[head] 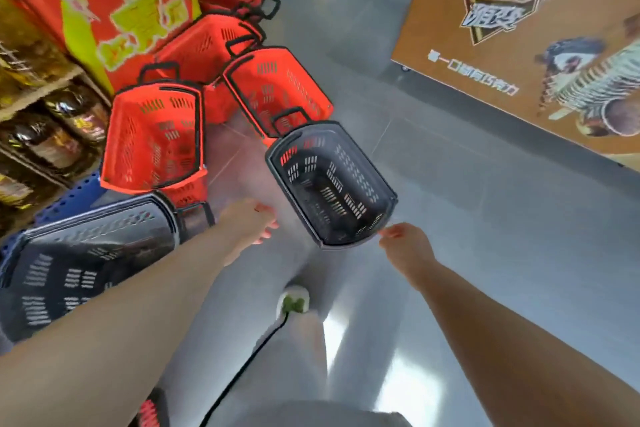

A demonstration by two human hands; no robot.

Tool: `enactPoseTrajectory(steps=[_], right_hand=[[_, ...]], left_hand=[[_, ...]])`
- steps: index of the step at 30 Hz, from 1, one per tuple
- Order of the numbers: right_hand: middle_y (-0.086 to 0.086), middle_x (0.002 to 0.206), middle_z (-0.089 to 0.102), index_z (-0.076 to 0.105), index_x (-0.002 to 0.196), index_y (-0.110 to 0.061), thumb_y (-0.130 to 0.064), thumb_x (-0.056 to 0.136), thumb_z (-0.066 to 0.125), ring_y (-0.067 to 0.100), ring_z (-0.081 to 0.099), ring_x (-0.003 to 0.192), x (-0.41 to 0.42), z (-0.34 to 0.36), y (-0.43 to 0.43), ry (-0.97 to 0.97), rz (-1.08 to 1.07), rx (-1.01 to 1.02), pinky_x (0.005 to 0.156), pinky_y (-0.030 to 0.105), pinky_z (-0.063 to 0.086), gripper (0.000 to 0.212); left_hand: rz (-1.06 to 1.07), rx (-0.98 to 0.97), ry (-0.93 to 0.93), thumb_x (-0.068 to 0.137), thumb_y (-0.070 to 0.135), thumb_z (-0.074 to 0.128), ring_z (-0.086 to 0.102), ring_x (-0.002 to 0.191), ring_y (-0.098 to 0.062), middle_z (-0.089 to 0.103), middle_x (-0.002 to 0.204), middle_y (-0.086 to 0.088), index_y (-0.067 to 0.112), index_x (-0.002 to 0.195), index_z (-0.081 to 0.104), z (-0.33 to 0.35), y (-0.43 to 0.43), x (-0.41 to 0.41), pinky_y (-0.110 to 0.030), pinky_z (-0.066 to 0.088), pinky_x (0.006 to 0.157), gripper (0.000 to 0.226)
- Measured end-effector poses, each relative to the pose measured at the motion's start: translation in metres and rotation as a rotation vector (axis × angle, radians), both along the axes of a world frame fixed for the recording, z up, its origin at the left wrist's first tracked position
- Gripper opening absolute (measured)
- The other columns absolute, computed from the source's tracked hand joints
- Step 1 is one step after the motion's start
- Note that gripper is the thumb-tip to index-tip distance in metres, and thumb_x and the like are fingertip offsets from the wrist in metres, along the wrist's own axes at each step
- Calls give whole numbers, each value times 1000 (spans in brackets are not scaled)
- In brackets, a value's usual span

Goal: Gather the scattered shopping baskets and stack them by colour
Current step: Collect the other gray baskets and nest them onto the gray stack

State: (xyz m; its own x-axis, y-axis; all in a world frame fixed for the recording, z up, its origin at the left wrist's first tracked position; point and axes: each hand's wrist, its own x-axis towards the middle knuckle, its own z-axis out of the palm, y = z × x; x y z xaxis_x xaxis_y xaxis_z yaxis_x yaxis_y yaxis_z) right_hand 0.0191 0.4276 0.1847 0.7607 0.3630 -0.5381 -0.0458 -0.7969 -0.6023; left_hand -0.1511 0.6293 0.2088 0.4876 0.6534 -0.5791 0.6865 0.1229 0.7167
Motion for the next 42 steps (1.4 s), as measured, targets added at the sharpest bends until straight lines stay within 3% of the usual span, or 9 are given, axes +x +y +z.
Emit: enactPoseTrajectory(steps=[13, 18, 19, 22, 25, 30, 35, 40, 42], right_hand=[[13, 117, 59, 52, 120, -5, -15, 82, 62, 31, 59, 106, 125, -167, 57, 184, -169, -212, 86, 35, 48, 40], [0, 80, 51, 55, 112, -3, -11, 73, 65, 27, 56, 89, 179, -267, 71, 147, -141, -230, 74, 29, 42, 41], [4, 83, 52, 56, 109, -5, -13, 69, 64, 26, 55, 86, 192, -290, 75, 135, -120, -232, 74, 30, 44, 42], [12, 117, 56, 48, 123, -8, -17, 67, 62, 31, 56, 105, 229, -335, 80, 19, -63, -267, 91, 37, 47, 58], [15, 152, 27, 18, 148, -8, -21, 79, 64, 35, 29, 138, 257, -365, 83, -155, 48, -339, 113, 42, 30, 84], [17, 117, 58, 48, 119, -3, -27, 88, 57, 37, 56, 105, 279, -395, 80, -254, 74, -178, 78, 33, 43, 40], [19, 104, 62, 50, 106, -2, -34, 87, 58, 38, 59, 94, 266, -397, 56, -260, 90, -197, 71, 32, 39, 38], [8, 82, 63, 56, 89, -8, -45, 80, 60, 33, 61, 79, 235, -394, 18, -168, -52, -279, 67, 33, 46, 39], [4, 77, 63, 56, 83, -11, -48, 78, 60, 30, 64, 74, 217, -394, 10, -69, -132, -280, 64, 34, 49, 38]], left_hand=[[-49, -210, 199, 92, 13, 51, 54, 67, -17, 63, 81, -3, 14, 90, 59, -166, 73, 159, -24, 46, 60, 8], [99, -224, 376, 91, 12, 55, 48, 79, -25, 48, 92, -16, 16, 73, 44, -277, 61, 176, -33, 48, 74, 22], [135, -221, 429, 91, 19, 58, 53, 82, -28, 50, 95, -16, 10, 86, 51, -298, 55, 177, -38, 53, 82, 12], [172, -190, 575, 87, 35, 63, 58, 98, -33, 53, 111, -14, 2, 138, 35, -340, 45, 179, -48, 54, 90, 67], [247, -156, 517, 85, 31, 67, 55, 113, -38, 48, 135, -16, 7, 141, 31, -374, 37, 185, -48, 51, 95, 71], [445, -187, 411, 80, 20, 72, 59, 111, -37, 54, 130, -14, 14, 133, 35, -401, 27, 194, -50, 51, 93, 65], [435, -75, 416, 80, 8, 64, 53, 103, -24, 51, 135, -13, 14, 143, 32, -403, 34, 201, -41, 46, 99, 71], [386, 47, 373, 82, 9, 56, 52, 66, -14, 55, 91, 8, 25, 138, 38, -399, 57, 226, -24, 40, 55, 61], [251, 96, 345, 83, 11, 56, 57, 74, -15, 58, 105, 7, 33, 142, 34, -397, 74, 237, -24, 48, 63, 66]])
